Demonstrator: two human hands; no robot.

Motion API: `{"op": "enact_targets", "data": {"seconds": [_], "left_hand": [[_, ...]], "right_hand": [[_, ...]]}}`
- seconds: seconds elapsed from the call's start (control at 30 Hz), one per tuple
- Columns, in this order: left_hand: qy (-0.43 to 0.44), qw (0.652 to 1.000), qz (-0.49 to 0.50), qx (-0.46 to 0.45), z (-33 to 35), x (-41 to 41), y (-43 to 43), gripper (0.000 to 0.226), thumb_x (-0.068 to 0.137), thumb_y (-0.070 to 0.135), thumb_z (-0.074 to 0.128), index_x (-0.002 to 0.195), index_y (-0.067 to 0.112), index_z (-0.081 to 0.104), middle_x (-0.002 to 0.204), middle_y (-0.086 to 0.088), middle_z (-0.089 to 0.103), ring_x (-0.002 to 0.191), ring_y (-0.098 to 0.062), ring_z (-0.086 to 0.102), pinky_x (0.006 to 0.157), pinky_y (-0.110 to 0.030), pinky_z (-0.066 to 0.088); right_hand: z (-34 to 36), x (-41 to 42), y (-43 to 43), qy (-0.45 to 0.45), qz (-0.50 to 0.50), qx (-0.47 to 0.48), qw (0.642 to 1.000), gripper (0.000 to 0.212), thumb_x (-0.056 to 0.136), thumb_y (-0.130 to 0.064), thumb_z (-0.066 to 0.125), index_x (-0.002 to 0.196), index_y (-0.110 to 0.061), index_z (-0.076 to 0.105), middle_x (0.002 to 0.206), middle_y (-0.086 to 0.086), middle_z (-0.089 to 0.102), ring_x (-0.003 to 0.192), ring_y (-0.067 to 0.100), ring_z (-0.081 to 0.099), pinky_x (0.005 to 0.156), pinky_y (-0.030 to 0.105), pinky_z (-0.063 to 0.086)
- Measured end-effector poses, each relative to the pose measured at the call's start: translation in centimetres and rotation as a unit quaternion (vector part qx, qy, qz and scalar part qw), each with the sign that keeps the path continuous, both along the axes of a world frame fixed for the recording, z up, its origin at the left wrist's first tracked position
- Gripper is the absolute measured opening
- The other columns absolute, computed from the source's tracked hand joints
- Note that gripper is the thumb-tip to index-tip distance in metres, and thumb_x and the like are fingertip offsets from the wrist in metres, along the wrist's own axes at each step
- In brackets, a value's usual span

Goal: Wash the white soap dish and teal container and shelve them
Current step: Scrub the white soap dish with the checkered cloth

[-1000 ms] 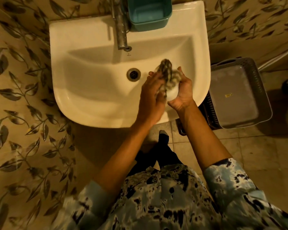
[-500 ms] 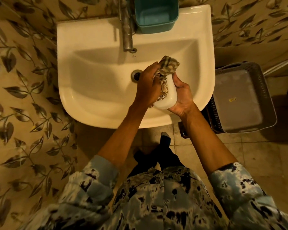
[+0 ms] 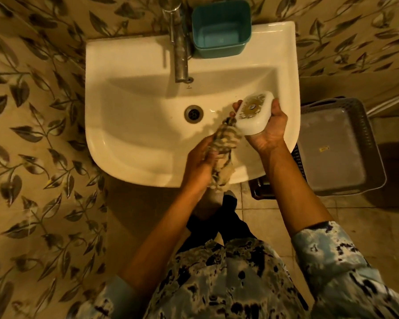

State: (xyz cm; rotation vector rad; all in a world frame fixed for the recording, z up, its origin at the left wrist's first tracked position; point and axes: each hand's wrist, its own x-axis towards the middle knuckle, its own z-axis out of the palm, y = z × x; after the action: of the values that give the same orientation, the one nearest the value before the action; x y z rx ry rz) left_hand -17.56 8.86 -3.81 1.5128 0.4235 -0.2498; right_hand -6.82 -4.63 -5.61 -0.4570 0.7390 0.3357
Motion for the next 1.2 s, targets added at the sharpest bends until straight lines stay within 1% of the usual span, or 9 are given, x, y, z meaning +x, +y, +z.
{"op": "enact_targets", "data": {"seconds": [0.17,0.4,0.53,0.63,0.77,0.83,0.97,1.1,1.2], "left_hand": [[0.03,0.958,0.154,-0.241,-0.4,3.4,7.3,0.027,0.096,0.032,0.048,0.113,0.013,0.056,0.078,-0.01,0.054,0.065,-0.023,0.055,0.06,-0.037,0.05],[0.029,0.963,0.235,-0.127,1.7,13.3,14.0,0.058,0.067,0.041,0.071,0.108,0.008,0.047,0.094,-0.019,0.054,0.082,-0.033,0.057,0.089,-0.062,0.048],[0.005,0.942,0.32,-0.103,3.8,18.6,14.3,0.047,0.087,-0.002,0.053,0.132,0.005,0.047,0.118,-0.02,0.061,0.097,-0.033,0.064,0.078,-0.049,0.058],[0.022,0.943,0.315,-0.107,3.7,21.2,14.3,0.043,0.094,0.016,0.048,0.137,0.013,0.045,0.132,-0.017,0.056,0.114,-0.038,0.057,0.076,-0.051,0.057],[0.105,0.949,0.294,0.032,2.5,21.3,14.2,0.049,0.091,0.021,0.055,0.137,0.009,0.043,0.135,-0.011,0.053,0.121,-0.03,0.054,0.095,-0.04,0.05],[0.101,0.956,0.274,0.03,2.2,21.2,14.3,0.046,0.089,0.016,0.058,0.134,0.01,0.046,0.131,-0.012,0.057,0.112,-0.029,0.059,0.086,-0.036,0.054],[0.095,0.958,0.262,0.062,1.7,20.1,14.9,0.041,0.09,0.006,0.056,0.13,0.005,0.05,0.126,-0.012,0.059,0.111,-0.029,0.06,0.087,-0.039,0.055],[0.076,0.946,0.217,0.227,2.3,17.5,14.7,0.032,0.088,0.014,0.06,0.119,0.009,0.058,0.119,-0.009,0.062,0.107,-0.028,0.061,0.091,-0.04,0.054],[0.036,0.971,0.159,0.174,3.6,14.5,13.0,0.028,0.09,0.008,0.051,0.117,0.013,0.06,0.112,-0.009,0.063,0.099,-0.024,0.062,0.078,-0.036,0.056]], "right_hand": [[-0.3,1.3,-0.9,-0.028,0.023,0.007,0.999,0.049,0.089,-0.051,0.044,0.111,-0.01,0.058,0.099,0.016,0.058,0.092,0.032,0.059,0.094,0.045,0.043],[0.0,0.2,-0.1,-0.029,0.132,0.026,0.991,0.066,0.071,-0.049,0.063,0.126,-0.013,0.056,0.108,0.016,0.062,0.103,0.03,0.058,0.095,0.046,0.047],[-0.3,-0.2,0.1,-0.033,0.158,0.014,0.987,0.107,0.04,-0.046,0.087,0.135,-0.012,0.05,0.112,0.015,0.062,0.109,0.032,0.056,0.087,0.048,0.051],[-0.3,0.1,-0.2,-0.025,0.129,0.003,0.991,0.112,0.036,-0.047,0.088,0.136,-0.014,0.049,0.111,0.014,0.062,0.112,0.033,0.055,0.089,0.045,0.051],[0.1,0.6,-0.9,-0.019,0.122,-0.009,0.992,0.095,0.048,-0.05,0.079,0.133,-0.016,0.053,0.112,0.013,0.063,0.126,0.033,0.05,0.097,0.045,0.045],[0.5,0.8,-1.0,-0.016,0.123,-0.007,0.992,0.076,0.066,-0.052,0.067,0.132,-0.016,0.053,0.113,0.013,0.06,0.127,0.034,0.05,0.093,0.047,0.047],[2.3,1.1,-0.2,-0.042,0.131,0.01,0.99,0.034,0.086,-0.045,0.052,0.102,-0.016,0.058,0.092,0.01,0.059,0.09,0.031,0.056,0.08,0.041,0.048],[3.8,1.5,1.9,-0.082,0.205,-0.041,0.974,0.037,0.08,-0.033,0.061,0.11,-0.014,0.055,0.097,0.011,0.056,0.083,0.029,0.057,0.069,0.037,0.05],[5.1,1.6,4.3,-0.14,0.301,-0.188,0.924,0.031,0.086,-0.029,0.06,0.113,-0.015,0.055,0.104,0.011,0.057,0.095,0.027,0.058,0.073,0.034,0.05]]}}
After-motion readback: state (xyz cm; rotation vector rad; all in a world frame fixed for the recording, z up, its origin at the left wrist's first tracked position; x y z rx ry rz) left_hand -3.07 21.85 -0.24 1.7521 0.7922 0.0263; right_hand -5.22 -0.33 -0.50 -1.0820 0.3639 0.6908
